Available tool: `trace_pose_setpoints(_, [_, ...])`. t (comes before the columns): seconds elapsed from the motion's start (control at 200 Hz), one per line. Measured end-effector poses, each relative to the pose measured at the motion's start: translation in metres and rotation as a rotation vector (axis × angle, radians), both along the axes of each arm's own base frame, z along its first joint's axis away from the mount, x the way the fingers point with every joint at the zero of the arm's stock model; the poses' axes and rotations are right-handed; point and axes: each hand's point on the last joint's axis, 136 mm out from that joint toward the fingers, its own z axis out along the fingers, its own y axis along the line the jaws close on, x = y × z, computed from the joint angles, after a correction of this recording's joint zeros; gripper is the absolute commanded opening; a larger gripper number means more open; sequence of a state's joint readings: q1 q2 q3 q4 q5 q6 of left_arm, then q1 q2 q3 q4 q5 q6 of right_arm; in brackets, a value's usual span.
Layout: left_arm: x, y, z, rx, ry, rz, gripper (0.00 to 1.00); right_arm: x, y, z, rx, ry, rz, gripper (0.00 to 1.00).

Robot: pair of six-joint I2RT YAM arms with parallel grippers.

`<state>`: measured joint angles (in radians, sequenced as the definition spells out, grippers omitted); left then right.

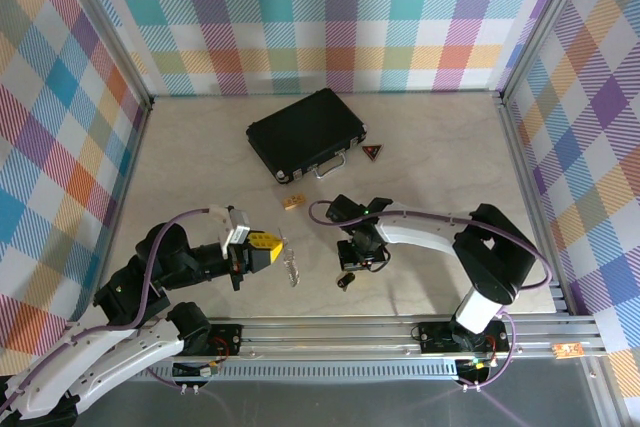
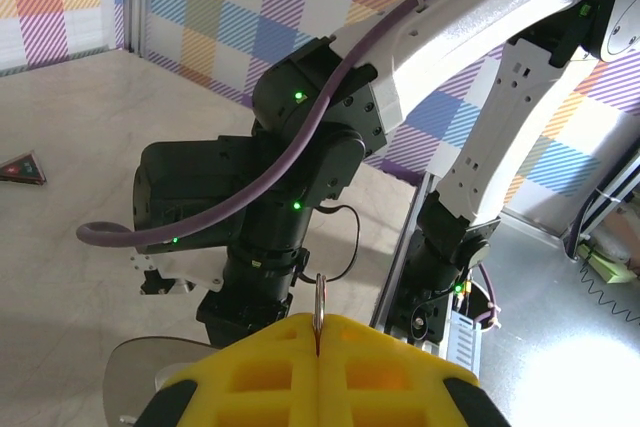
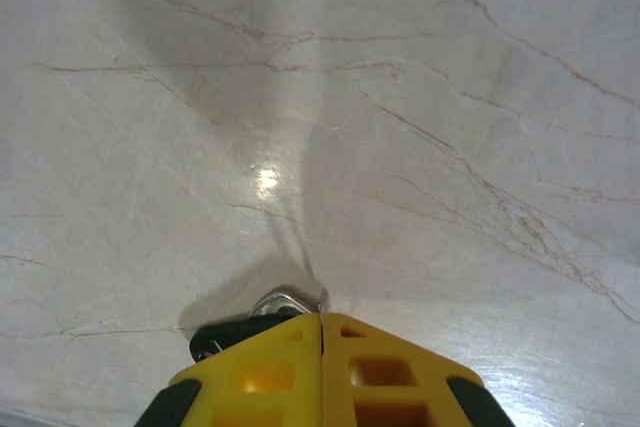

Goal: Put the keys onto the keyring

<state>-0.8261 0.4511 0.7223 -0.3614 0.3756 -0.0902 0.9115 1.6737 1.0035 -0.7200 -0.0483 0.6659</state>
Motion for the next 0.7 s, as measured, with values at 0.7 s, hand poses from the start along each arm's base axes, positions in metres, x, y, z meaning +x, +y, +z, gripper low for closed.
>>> trace_pose_setpoints(0.7, [-0.005,0.006,0.006,-0.021,-0.026,0.001,0.00,0.000,-0.028,0.016,-0.319,0.235,0.294,0.00])
